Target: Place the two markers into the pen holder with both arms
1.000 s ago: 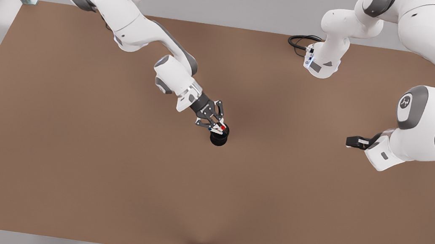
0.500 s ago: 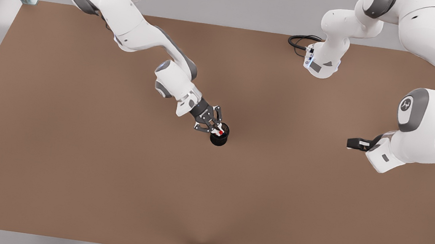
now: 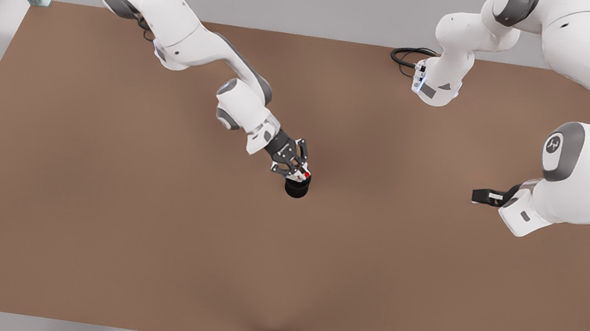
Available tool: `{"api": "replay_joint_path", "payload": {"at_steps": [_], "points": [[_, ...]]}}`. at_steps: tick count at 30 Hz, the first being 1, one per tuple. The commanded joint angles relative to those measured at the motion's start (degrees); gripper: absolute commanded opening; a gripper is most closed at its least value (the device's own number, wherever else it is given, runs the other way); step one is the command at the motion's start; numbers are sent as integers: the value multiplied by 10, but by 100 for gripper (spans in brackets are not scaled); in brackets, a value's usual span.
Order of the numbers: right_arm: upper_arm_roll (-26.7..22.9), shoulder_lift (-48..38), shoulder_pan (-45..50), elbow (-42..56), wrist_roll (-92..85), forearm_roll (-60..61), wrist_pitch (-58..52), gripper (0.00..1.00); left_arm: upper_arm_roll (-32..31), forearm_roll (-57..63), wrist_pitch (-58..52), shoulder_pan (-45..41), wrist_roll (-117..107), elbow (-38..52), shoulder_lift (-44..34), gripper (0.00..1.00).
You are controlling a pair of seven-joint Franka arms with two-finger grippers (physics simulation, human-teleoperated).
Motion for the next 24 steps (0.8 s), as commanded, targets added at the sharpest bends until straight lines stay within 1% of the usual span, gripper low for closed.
{"api": "replay_joint_path", "payload": {"at_steps": [1, 5, 8, 10, 11, 12, 13, 16, 17, 18, 19, 20, 21, 22, 24], "points": [[0, -1, 2, 0, -6, 5, -2, 28, 0, -1, -7, -1, -4, 1, -3, 100], [0, -2, 1, -1, -6, 5, -2, 28, 0, -1, -7, -1, -4, 0, -1, 100], [-7, 2, 2, -3, -6, 3, -2, 28, 0, -1, -7, 2, -2, 3, -1, 100], [-21, 9, 19, -4, -7, 3, -2, 28, 0, -1, -6, 1, -3, 3, -1, 100], [-26, 13, 25, -3, -6, 7, -2, 32, -1, -1, -5, 1, -4, 3, -1, 100], [-30, 10, 55, -2, -7, 70, -2, 83, 0, -6, -5, 0, -4, 3, -1, 100], [-48, 7, 75, -2, -6, 79, -2, 95, 0, -11, -6, 0, -5, 3, 0, 100], [-49, 6, 75, -2, -6, 79, -2, 100, 0, -10, -6, 0, -9, 3, -1, 100], [-49, 0, 70, -1, -7, 79, -2, 100, 0, -10, -6, 0, -9, 3, -1, 100], [-51, -24, 53, 3, -14, 79, -8, 100, 0, -10, -6, -1, -9, 4, -1, 100], [-51, -71, 25, 20, -15, 78, -104, 100, -1, -9, -6, -3, -9, 4, -2, 100], [-51, -129, 10, 64, 0, 79, -276, 100, -2, -8, -7, -3, -8, 4, -2, 100], [-50, -167, -22, 125, 33, 78, -452, 100, -4, -7, -7, -3, -5, 4, -6, 100], [-48, -178, -60, 187, 36, 77, -596, 100, -5, -6, -7, -5, -5, 5, -10, 100], [-46, -191, -132, 243, 42, 80, -758, 100, -8, -2, -7, -14, -2, 7, -15, 100]]}}
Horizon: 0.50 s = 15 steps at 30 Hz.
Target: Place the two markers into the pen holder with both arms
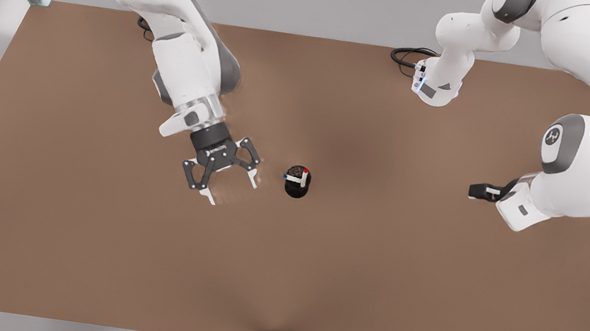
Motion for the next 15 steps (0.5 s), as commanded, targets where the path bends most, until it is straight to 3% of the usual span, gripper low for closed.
{"api": "replay_joint_path", "payload": {"at_steps": [1, 2, 3, 4, 6, 8, 13, 15], "points": [[-4, -35, -43, 37, 52, 5, -460, 100, -1, 7, -1, -11, 2, 0, -4, 100], [-31, -73, -42, 37, 56, 47, -531, 100, -1, 19, 4, -11, 3, 0, -3, 100], [-97, -112, -42, 34, 41, 75, -636, 100, 0, 22, 6, -11, 2, 1, -3, 100], [-129, -128, -45, 34, 36, 96, -672, 100, 0, 22, 11, -11, 1, 9, -2, 100], [-136, -74, -54, 32, -2, 102, -626, 100, -1, 22, 23, -12, 3, 14, -2, 100], [-199, -59, -53, 98, -69, 144, -716, 100, 0, 22, 28, -20, 2, 17, 0, 100], [-198, 37, -40, 272, -79, 140, -798, 100, 1, 22, 27, -19, 2, 17, 2, 100], [-216, 32, -18, 269, -77, 140, -791, 100, 1, 22, 28, -19, 2, 17, 3, 100]]}}
